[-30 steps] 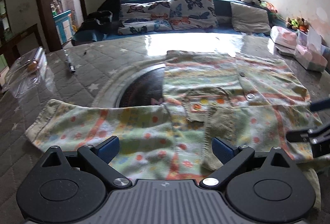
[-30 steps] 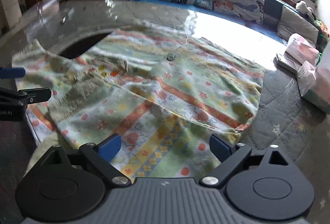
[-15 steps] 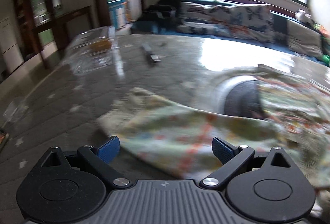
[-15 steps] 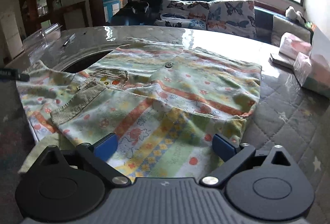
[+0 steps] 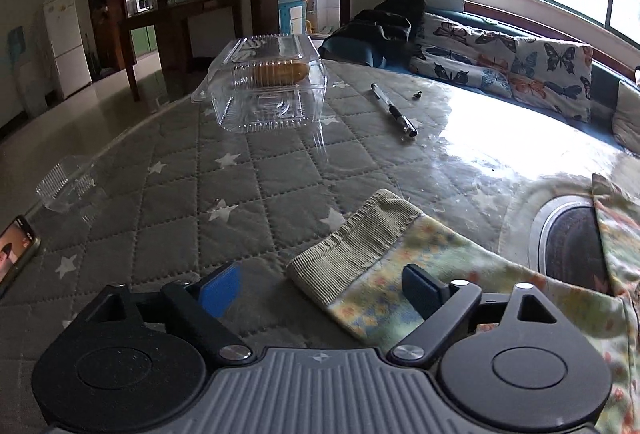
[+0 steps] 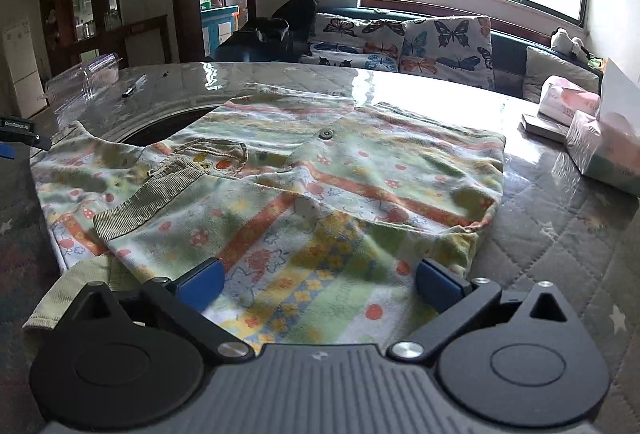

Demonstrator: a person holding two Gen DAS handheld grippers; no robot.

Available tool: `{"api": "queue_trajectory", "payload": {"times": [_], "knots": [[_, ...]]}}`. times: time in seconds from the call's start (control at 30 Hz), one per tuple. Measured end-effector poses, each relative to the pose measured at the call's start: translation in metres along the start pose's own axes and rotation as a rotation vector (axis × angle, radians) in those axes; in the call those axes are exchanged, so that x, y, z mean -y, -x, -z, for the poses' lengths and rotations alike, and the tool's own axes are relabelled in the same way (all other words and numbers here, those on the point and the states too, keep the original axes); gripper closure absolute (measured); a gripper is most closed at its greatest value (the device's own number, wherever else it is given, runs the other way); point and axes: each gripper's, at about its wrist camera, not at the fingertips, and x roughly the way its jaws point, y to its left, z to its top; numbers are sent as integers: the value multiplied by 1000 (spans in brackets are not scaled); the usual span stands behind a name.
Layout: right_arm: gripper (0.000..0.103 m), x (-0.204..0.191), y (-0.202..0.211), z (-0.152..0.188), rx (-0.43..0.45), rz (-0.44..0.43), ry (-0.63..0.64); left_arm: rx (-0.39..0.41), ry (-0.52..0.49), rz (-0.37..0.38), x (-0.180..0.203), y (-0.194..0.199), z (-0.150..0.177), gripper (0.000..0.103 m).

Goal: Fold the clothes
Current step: 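Grasp the edge of the other sleeve with the left tool, then fold the held sleeve across the shirt front with the left tool, then open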

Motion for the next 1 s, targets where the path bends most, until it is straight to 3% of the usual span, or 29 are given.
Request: {"api": "queue_trajectory", "payload": {"times": [0.3,0.63,0.83,1.0], "knots": [[0,0,0,2,5,1,0,3,30,15,-5,-3,5,29],[0,-1,-1,2,6,2,0,17,38,48,-6,-2,4,61],[0,-1,-1,2,6,2,-1,10,62,109,-7,-2,1,91],[0,-1,-1,1,5,3,0,17,100,157,-5,7,-3,93]]}}
